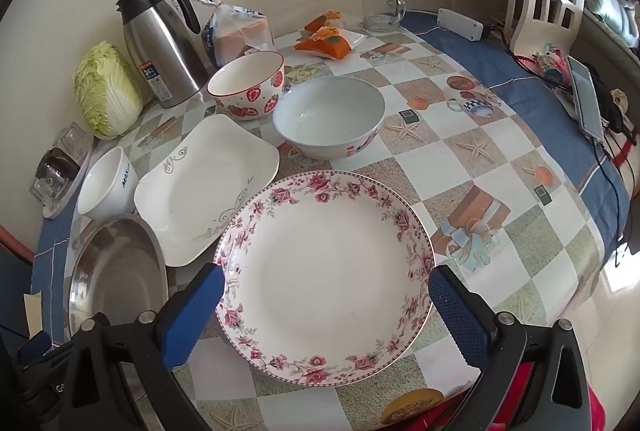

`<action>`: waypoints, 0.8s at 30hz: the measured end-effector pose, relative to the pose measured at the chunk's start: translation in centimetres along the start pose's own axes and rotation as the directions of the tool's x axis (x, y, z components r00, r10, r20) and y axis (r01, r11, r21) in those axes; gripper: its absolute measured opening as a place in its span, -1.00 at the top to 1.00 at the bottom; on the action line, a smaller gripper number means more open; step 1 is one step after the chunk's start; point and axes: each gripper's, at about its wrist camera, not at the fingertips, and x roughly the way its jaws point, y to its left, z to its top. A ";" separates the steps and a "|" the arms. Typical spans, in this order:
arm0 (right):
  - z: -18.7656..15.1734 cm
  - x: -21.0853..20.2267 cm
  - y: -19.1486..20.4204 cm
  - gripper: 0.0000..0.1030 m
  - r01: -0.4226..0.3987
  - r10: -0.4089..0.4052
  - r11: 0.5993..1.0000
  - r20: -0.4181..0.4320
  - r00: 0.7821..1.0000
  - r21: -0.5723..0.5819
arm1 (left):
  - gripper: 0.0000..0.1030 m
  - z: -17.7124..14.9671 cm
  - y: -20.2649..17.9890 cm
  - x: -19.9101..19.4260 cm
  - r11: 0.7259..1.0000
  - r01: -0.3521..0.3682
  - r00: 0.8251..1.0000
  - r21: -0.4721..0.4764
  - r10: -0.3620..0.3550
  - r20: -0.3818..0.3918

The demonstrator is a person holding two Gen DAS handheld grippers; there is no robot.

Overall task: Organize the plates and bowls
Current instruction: 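Move both grippers toward the rim of the stainless steel basin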

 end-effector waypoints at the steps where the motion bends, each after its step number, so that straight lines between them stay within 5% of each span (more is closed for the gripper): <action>1: 0.0 0.0 0.0 -1.00 0.000 0.000 1.000 0.000 1.000 0.001 | -1.00 0.0 0.0 0.0 1.000 0.000 1.000 0.000 0.000 0.000; 24: -0.1 0.0 0.1 -1.00 0.000 0.000 1.000 0.002 1.000 -0.006 | -1.00 0.0 0.0 0.0 1.000 -0.001 1.000 -0.002 0.001 0.001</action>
